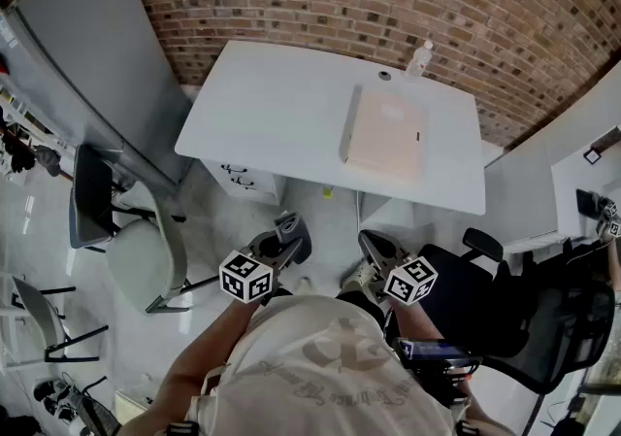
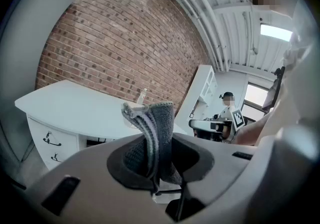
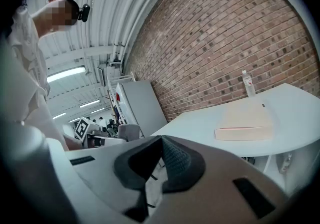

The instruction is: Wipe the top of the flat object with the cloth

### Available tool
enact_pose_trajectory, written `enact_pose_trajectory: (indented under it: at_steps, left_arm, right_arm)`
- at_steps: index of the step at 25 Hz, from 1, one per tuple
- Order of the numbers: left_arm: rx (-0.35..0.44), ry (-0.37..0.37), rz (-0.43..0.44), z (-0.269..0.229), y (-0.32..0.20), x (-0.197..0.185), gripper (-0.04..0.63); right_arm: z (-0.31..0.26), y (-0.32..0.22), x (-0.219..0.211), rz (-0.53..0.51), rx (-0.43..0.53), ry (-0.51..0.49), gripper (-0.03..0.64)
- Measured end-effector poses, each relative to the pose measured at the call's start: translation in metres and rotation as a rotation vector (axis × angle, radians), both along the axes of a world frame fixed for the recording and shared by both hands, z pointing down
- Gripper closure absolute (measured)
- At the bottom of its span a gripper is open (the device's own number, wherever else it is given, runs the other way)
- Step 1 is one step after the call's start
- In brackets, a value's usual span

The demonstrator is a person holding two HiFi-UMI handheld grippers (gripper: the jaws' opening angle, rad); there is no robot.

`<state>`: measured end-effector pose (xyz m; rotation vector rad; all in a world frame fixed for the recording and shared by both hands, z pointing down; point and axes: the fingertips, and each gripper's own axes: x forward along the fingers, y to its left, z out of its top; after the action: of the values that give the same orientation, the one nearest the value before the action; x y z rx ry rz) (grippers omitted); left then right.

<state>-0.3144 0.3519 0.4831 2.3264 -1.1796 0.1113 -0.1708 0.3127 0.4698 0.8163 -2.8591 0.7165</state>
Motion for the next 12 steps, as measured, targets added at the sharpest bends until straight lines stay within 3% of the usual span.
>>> enact_pose_trajectory:
  at_steps: [12]
  left_arm:
    - [-0.003, -0.005, 0.003, 0.0, -0.0046, -0.0034, 0.491]
  right_arm:
    - [-0.0021, -0.0065, -0.0005, 0.024, -0.013, -0.043, 0.595]
